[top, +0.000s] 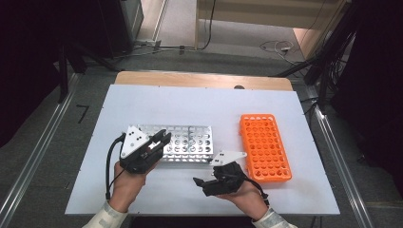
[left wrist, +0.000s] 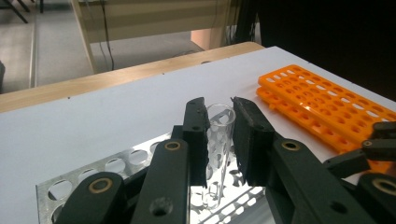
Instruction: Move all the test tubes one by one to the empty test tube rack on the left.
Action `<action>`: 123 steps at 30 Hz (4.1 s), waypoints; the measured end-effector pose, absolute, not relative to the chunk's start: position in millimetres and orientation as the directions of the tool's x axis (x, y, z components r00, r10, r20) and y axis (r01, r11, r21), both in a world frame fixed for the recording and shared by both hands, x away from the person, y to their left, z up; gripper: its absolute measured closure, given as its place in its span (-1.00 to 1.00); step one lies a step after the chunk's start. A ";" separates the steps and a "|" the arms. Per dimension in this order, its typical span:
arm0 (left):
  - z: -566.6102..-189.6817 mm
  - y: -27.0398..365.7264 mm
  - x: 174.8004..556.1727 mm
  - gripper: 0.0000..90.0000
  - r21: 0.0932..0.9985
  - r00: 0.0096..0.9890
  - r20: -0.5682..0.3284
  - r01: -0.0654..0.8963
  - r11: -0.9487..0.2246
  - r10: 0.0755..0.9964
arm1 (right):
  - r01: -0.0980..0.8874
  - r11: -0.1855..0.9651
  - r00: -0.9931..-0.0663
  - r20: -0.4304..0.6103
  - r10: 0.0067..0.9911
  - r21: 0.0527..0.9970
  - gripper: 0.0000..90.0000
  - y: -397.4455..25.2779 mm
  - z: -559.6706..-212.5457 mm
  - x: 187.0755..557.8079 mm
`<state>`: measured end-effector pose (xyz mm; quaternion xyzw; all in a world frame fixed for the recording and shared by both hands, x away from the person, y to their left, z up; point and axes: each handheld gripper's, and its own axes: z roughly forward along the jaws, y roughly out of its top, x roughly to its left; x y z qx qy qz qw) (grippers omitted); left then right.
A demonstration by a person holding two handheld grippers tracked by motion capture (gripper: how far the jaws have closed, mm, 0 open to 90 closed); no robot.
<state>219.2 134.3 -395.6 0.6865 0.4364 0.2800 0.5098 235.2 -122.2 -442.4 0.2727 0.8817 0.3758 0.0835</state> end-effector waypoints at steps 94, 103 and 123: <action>-424.1 177.5 184.4 -0.58 0.913 0.325 -0.122 0.407 -0.022 0.938 | 0.485 0.385 -0.681 0.063 0.730 0.785 -0.51 -216.6 -431.0 250.4; -425.5 179.8 185.6 -0.58 0.909 0.316 -0.124 0.417 -0.021 0.941 | 0.494 0.358 -0.651 0.064 0.757 0.792 -0.51 -234.3 -429.0 250.6; -430.7 172.4 188.6 -0.58 0.903 0.330 -0.104 0.426 -0.050 0.938 | 0.525 0.271 -0.552 0.080 0.830 0.807 -0.51 -283.9 -426.4 252.7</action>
